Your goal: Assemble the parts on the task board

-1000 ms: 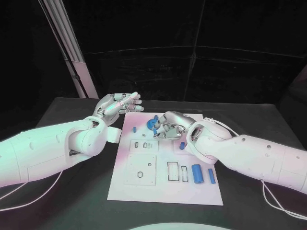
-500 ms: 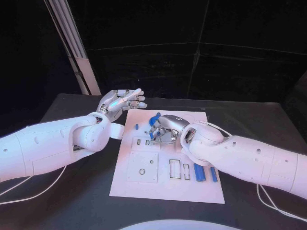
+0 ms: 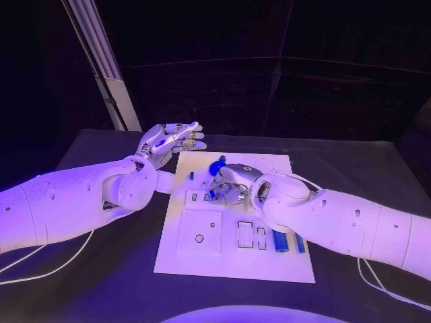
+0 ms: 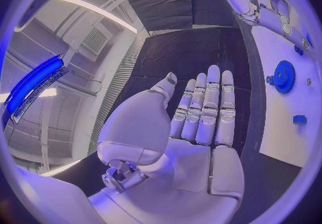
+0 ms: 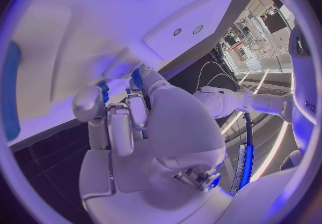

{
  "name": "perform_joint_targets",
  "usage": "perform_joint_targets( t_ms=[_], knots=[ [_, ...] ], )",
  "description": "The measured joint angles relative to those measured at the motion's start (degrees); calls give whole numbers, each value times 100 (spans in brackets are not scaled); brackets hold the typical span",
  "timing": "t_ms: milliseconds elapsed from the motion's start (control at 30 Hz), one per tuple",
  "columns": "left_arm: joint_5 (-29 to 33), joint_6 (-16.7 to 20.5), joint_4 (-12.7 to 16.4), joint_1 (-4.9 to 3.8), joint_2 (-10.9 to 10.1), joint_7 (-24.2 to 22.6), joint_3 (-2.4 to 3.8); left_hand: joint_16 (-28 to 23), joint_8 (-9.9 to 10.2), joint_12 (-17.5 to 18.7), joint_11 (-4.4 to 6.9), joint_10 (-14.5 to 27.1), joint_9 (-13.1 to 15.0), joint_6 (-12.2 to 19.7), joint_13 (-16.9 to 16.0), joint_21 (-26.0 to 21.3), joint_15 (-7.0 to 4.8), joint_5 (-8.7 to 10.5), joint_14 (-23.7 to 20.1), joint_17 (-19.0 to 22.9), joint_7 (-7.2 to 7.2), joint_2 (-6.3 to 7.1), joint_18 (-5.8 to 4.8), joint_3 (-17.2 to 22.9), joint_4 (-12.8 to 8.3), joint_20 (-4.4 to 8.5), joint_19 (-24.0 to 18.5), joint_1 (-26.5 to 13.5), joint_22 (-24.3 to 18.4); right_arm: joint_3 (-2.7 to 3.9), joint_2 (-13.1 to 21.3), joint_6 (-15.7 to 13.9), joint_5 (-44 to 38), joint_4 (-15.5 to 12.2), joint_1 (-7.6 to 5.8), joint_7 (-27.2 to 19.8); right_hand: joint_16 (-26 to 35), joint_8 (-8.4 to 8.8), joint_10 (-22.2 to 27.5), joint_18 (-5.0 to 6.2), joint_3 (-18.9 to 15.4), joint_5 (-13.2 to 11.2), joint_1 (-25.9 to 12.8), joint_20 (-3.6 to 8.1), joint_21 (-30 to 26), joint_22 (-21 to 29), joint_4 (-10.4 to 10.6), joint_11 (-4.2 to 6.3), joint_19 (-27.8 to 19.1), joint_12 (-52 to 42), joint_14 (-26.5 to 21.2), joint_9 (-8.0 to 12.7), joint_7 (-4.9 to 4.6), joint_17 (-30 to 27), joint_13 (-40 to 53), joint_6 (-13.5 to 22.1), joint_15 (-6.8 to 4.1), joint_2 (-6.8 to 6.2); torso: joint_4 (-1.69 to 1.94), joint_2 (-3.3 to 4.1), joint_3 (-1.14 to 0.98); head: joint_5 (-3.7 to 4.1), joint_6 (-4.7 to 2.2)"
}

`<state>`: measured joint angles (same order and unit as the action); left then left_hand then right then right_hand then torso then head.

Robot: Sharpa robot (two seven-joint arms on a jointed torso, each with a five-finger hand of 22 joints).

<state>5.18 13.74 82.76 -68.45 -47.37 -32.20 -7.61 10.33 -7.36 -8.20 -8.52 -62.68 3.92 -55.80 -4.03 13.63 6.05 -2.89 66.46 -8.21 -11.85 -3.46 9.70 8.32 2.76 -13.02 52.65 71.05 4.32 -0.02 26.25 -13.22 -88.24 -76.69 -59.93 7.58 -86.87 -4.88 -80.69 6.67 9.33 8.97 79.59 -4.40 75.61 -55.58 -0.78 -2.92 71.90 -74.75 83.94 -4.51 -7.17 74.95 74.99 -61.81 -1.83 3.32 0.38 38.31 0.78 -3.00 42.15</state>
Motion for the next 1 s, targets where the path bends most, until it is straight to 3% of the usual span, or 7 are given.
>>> perform_joint_targets(
  t_ms=[900,1000],
  knots=[
    [6,-16,-5,0,11,2,0,0,0,23,-19,-19,-4,0,5,0,0,0,-1,1,0,0,0,0,0,-1,-1,0,-1,14,-18,204,-61,80,2,27,0,0,-16,0,99,-34,-136,0,0,67,69,16,0,4,0,-2,0,-2,0,-2,0,-74,-5,-14,4,-10,75],
    [6,-17,-7,0,13,3,0,0,0,23,-19,-19,-4,0,5,0,0,0,-1,1,0,0,0,0,0,-1,-1,0,-1,17,-18,227,-68,77,-2,41,0,1,-17,0,99,-34,-207,4,0,94,69,16,-4,23,0,3,2,-2,-5,-4,0,-146,-5,-16,5,-10,80]
  ],
)
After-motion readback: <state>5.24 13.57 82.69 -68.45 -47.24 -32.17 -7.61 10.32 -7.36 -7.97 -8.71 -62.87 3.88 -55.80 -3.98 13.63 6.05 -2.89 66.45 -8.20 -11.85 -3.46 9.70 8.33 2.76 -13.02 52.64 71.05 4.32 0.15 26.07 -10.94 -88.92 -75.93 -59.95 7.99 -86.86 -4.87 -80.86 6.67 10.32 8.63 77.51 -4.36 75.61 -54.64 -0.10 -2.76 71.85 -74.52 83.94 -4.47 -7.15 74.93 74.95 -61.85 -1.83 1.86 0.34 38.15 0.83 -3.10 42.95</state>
